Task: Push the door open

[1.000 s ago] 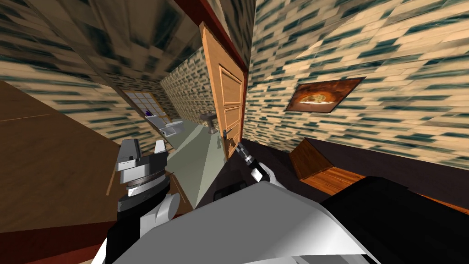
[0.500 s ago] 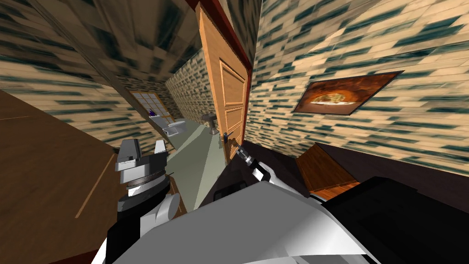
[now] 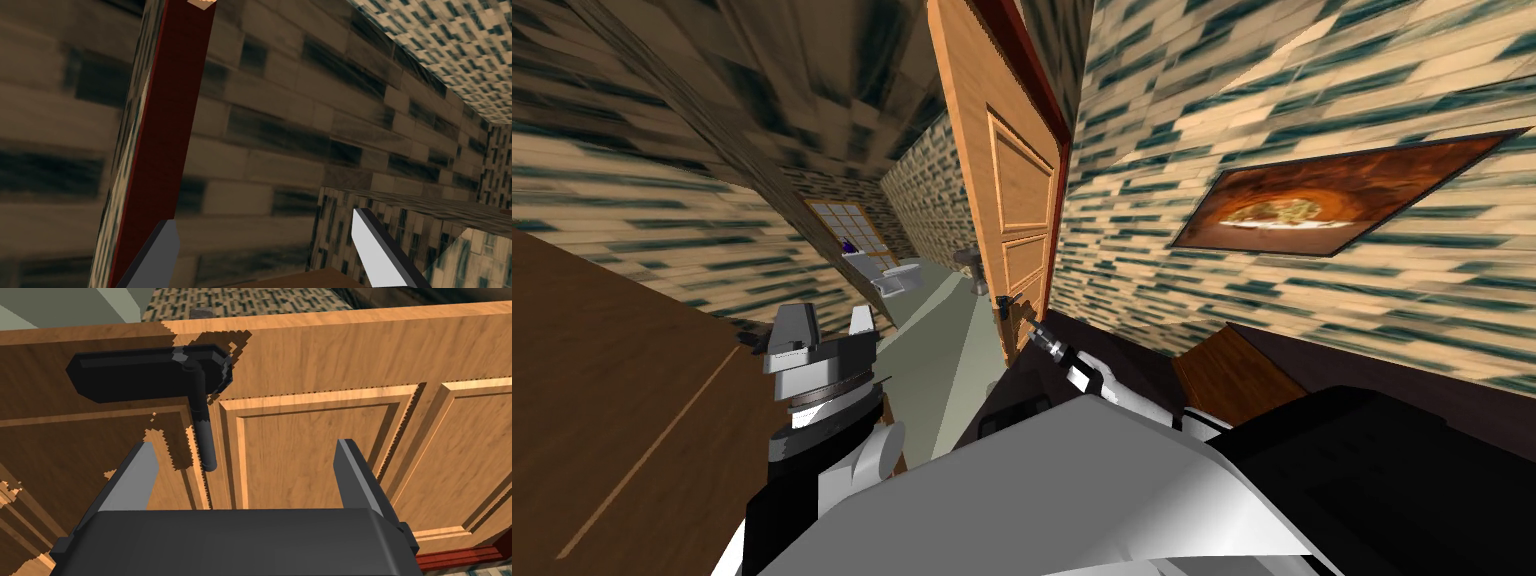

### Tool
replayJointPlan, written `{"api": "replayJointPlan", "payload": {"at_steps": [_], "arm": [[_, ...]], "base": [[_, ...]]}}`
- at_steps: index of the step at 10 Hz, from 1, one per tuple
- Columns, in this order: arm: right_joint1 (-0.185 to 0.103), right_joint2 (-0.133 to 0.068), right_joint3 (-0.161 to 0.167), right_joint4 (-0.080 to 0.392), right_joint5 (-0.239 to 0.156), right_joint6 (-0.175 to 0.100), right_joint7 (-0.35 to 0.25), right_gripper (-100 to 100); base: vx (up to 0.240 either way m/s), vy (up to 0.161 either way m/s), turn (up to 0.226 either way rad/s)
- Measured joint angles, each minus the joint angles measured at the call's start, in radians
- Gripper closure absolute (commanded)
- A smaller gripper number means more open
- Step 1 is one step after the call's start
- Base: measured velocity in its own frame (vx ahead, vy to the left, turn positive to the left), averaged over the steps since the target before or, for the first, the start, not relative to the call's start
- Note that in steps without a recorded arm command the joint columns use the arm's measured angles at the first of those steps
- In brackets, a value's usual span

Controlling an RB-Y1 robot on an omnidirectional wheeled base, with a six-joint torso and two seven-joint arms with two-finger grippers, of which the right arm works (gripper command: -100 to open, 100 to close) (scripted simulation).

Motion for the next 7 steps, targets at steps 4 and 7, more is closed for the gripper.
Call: {"api": "replayJointPlan", "payload": {"at_steps": [4,7], "arm": [[-0.04,-0.059,0.04,0.057,0.005,-0.009,-0.054,-100],[-0.069,-0.087,0.068,0.113,0.01,-0.027,-0.084,-100]], "base": [[0.192,-0.088,0.059],[0.193,-0.078,0.059]]}}
